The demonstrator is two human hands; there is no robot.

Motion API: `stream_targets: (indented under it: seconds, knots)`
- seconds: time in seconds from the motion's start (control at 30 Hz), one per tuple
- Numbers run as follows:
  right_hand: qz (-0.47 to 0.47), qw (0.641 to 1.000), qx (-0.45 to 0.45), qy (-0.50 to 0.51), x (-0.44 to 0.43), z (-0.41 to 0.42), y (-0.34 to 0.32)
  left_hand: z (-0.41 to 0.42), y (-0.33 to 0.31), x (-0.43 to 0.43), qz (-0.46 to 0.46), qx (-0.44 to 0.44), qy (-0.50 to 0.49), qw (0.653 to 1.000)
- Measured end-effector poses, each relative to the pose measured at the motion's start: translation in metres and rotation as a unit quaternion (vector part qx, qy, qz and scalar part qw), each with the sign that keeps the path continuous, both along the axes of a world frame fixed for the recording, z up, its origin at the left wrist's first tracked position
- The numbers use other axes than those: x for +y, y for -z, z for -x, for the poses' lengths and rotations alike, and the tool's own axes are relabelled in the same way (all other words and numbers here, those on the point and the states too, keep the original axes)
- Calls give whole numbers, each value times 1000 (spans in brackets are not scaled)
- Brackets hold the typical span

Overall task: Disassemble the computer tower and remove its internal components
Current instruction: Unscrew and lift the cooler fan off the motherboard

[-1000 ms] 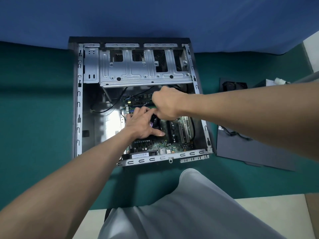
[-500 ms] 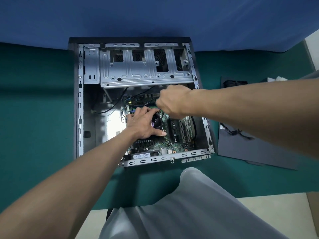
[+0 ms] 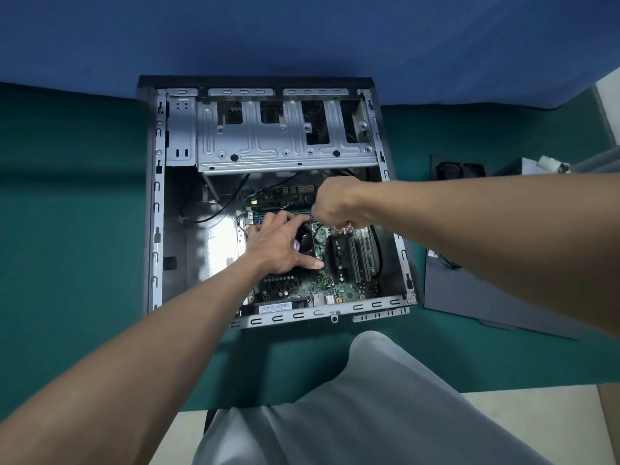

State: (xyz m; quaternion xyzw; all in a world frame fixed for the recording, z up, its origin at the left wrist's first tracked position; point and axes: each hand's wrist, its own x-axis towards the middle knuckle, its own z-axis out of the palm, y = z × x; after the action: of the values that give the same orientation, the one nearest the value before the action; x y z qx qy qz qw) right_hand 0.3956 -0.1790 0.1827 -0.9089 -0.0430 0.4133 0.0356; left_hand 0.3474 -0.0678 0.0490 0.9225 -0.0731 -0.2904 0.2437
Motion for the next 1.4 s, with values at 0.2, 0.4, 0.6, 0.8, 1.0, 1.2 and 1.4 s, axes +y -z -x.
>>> stream_targets:
  seconds: [0.2,0.4,0.6,0.8,1.0,1.2,1.4]
  knots:
    - [98,876,-155,-447,-4,13,-2,1,0,-1,-18,-6,-3,1000]
    - [34,816,-181,-548,-15,17,-2,1,-1,0,-9,-9,-4,1000]
    - [-36,955,-139,-258,-38,35,6,6,-2,1,7,-13,-31,999]
    - [-178,960,-213,33,-77,56,22,18,-4,-2,-12,-39,-88,995]
    - [-199,943,-245,107,-87,79,38,23,-12,-6,-27,-22,-116,993]
    - [-208,939,-252,110,-86,85,45,23,-20,-9,-42,2,-125,991]
    - [-193,938,-274,88,-85,87,49,21,-23,-11,-52,18,-124,991]
